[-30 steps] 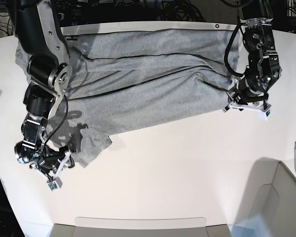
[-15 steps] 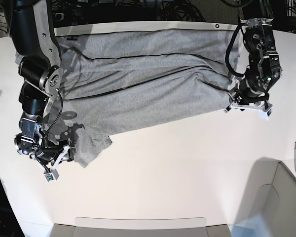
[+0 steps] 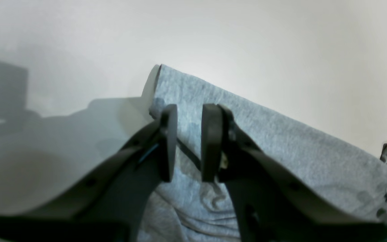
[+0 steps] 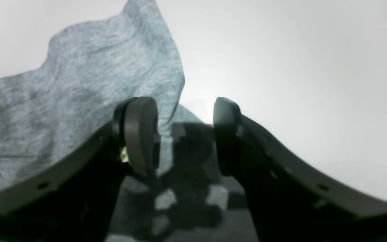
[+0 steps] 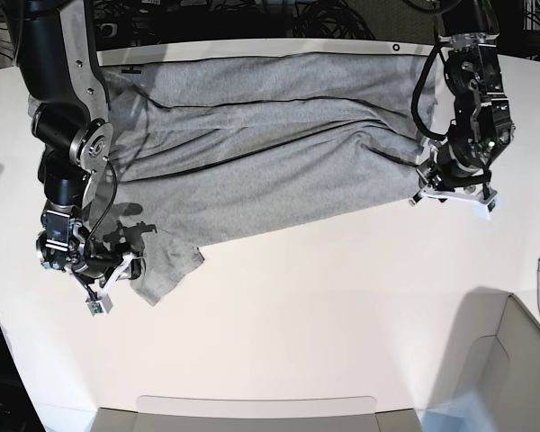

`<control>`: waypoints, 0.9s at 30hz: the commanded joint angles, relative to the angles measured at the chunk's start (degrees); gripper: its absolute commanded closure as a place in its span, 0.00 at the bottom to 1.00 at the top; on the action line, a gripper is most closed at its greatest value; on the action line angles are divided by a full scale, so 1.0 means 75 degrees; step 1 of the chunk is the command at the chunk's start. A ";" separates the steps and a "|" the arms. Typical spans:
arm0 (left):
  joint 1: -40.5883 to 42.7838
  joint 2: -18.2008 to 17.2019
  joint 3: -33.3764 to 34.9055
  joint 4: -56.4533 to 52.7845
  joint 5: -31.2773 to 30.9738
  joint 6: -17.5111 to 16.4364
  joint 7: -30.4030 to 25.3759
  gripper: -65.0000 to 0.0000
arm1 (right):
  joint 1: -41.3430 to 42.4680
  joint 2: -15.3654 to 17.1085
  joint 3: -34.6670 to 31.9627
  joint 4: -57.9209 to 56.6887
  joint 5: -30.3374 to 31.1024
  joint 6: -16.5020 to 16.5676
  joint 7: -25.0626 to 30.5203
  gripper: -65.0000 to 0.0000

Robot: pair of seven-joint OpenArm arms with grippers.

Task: Fold the T-shirt properly
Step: 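Grasp the hem corners with both grippers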

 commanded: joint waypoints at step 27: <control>-0.1080 -0.0133 -0.0351 -0.1927 0.0007 -0.0004 -0.0078 0.59 | 0.0253 0.0175 -0.0021 -0.0266 0.0075 0.0016 0.0192 0.56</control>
